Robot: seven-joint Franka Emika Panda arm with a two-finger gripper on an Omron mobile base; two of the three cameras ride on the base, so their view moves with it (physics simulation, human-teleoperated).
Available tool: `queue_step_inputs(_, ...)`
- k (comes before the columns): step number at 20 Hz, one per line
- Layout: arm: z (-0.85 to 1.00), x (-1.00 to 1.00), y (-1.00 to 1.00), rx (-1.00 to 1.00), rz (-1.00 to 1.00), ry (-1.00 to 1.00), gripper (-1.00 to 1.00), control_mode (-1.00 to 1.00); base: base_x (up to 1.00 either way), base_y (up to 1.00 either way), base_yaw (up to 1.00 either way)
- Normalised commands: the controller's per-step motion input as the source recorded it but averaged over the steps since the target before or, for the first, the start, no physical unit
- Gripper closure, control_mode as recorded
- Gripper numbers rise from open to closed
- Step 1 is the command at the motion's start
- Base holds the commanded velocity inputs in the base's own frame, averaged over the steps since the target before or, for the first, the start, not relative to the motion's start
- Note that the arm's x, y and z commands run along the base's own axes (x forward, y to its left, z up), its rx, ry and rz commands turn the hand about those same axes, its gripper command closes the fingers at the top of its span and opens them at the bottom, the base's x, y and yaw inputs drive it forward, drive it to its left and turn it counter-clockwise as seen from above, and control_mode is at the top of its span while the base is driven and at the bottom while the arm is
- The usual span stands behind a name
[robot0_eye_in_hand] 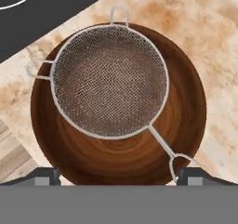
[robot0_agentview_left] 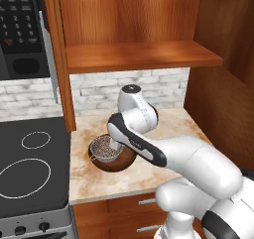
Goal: Open the cabinet and setup a tea strainer by placing it in the bowl upright.
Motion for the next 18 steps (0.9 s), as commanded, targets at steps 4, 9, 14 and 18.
queue_step_inputs(4,0.20,-0.23,-0.93,0.16,-0.54,0.00,-1.00,-1.00,0.00,0.00,0.00)
queue_step_inputs(9,0.15,-0.13,-0.89,0.01,-0.62,0.02,-1.00,-1.00,0.00,0.00,0.00)
queue_step_inputs(14,0.14,0.00,-1.00,0.09,-0.67,0.19,-1.00,-1.00,0.00,0.00,0.00)
queue_step_inputs(18,0.37,-0.10,-0.74,0.13,-0.61,0.18,-1.00,-1.00,0.00,0.00,0.00)
